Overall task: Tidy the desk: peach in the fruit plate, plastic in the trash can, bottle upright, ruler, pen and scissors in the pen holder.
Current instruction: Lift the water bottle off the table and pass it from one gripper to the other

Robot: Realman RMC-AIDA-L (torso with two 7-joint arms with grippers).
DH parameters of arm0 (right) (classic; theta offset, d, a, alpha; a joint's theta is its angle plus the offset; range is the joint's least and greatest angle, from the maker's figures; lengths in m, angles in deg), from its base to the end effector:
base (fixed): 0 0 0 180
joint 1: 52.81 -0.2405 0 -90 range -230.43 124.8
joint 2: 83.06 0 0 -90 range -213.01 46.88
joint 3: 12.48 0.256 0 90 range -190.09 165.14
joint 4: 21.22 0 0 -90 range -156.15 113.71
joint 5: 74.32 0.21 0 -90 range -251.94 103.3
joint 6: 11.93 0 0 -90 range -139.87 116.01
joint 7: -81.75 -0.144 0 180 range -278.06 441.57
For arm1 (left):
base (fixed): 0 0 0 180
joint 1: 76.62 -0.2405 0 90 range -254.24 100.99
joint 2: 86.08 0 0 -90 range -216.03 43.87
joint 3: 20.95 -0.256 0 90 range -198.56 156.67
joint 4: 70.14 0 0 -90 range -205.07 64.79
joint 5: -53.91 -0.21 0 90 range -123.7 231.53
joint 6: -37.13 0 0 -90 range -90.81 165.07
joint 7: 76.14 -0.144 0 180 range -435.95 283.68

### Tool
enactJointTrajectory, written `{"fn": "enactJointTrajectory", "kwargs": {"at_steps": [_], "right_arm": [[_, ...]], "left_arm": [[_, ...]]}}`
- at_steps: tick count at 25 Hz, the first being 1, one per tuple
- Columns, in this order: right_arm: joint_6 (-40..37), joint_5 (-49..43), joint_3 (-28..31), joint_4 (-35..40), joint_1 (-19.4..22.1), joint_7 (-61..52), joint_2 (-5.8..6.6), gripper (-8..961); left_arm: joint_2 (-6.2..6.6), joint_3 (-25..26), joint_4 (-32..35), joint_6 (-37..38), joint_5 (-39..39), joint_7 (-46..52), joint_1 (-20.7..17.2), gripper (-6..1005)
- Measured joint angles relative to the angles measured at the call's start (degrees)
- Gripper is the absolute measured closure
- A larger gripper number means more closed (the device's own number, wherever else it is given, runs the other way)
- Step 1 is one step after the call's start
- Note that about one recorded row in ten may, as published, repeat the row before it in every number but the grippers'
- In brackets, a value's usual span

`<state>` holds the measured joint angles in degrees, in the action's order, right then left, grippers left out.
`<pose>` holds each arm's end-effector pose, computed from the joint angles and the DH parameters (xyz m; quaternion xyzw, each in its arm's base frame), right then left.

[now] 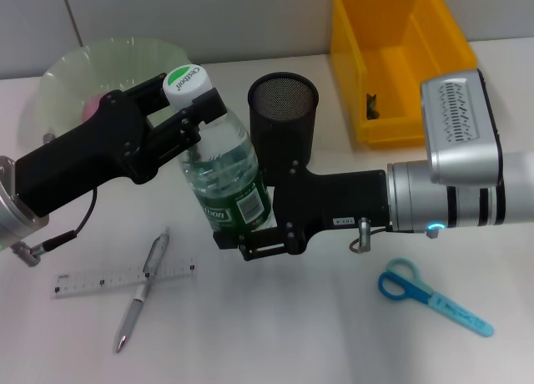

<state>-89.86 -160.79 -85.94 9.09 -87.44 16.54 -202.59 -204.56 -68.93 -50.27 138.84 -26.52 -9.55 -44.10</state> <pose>0.1959 0.3338 -0.0711 -0.9588 0.0723 0.2649 0.0726 -0.2074 0.3162 -0.0005 -0.8419 -0.1519 -0.5094 0.0933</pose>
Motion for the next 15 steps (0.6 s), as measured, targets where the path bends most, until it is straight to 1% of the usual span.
{"fn": "enactJointTrajectory", "kwargs": {"at_steps": [15], "right_arm": [[1.2,-1.4,-0.3,-1.7,0.5,0.0,0.09,168]], "left_arm": [[0.00,0.1,0.0,0.2,0.3,0.1,0.1,531]]}}
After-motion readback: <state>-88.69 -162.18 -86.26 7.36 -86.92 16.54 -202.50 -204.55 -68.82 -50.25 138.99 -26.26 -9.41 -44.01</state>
